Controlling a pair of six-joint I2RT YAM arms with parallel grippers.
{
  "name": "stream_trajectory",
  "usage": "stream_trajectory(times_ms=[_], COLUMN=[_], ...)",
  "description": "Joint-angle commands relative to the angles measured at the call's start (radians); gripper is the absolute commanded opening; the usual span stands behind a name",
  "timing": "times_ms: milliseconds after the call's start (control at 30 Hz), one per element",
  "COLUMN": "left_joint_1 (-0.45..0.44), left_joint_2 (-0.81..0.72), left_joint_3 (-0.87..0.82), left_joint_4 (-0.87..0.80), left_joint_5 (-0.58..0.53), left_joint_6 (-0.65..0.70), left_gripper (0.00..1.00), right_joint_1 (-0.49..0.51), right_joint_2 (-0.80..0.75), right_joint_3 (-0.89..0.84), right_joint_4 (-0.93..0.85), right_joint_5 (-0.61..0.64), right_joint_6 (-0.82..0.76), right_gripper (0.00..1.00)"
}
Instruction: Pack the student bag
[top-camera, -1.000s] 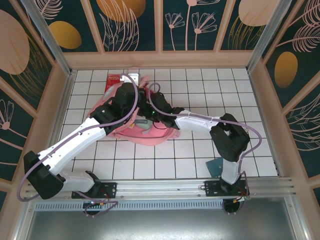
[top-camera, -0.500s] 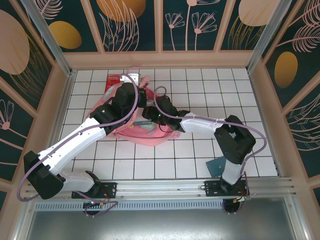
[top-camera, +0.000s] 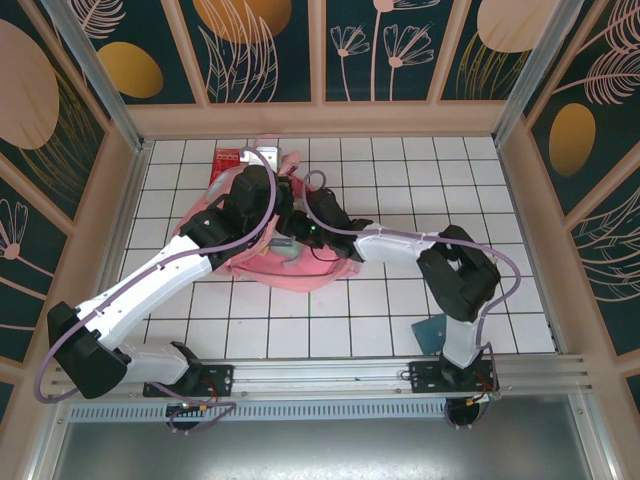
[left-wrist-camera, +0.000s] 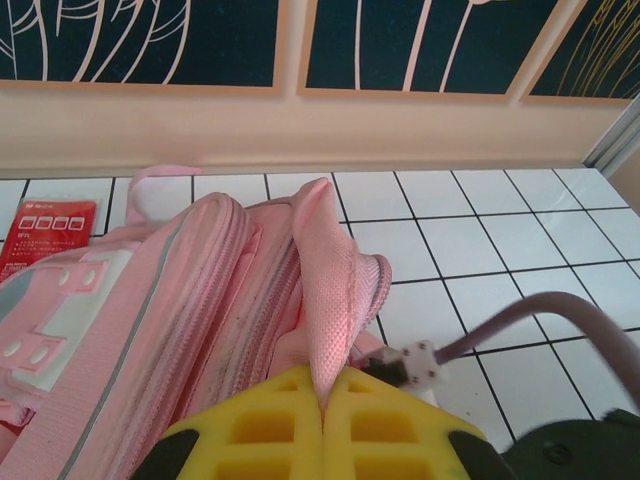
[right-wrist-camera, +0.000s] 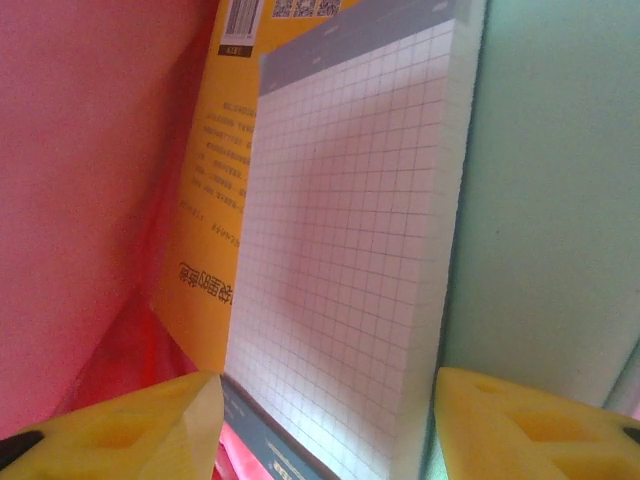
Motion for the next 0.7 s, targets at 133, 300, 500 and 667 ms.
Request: stream_trajectory(times_ms=[133,300,500,667], left_joint_1=[-0.008,-0.008,-0.008,-0.008], left_joint_2=[-0.017,-0.017,-0.012,-0.008], left_joint_3=[0.028,0.027,0.028,0.032], left_joint_4=[0.141,0.140,0.144,0.143], left_joint_5=[0.026,0.023,0.033,0.040], left_joint_6=[-0.030,-0.028,-0.031,-0.032], left_gripper=[0.02,0.02,0.02,0.02], right_joint_1=[0.013,0.018,0.015,0.013], right_joint_2=[0.139,0.189,0.221,0.286], right_joint_3=[0.160,0.231,0.271,0.356], right_joint_4=[0.083,0.066,0.077,0.022], right_joint_5=[-0.092,-0.111,-0.143,-0.141], right_joint_6=[0.021,0.012,0.011,0.009], right_gripper=[0.59,0.59,0.59,0.59])
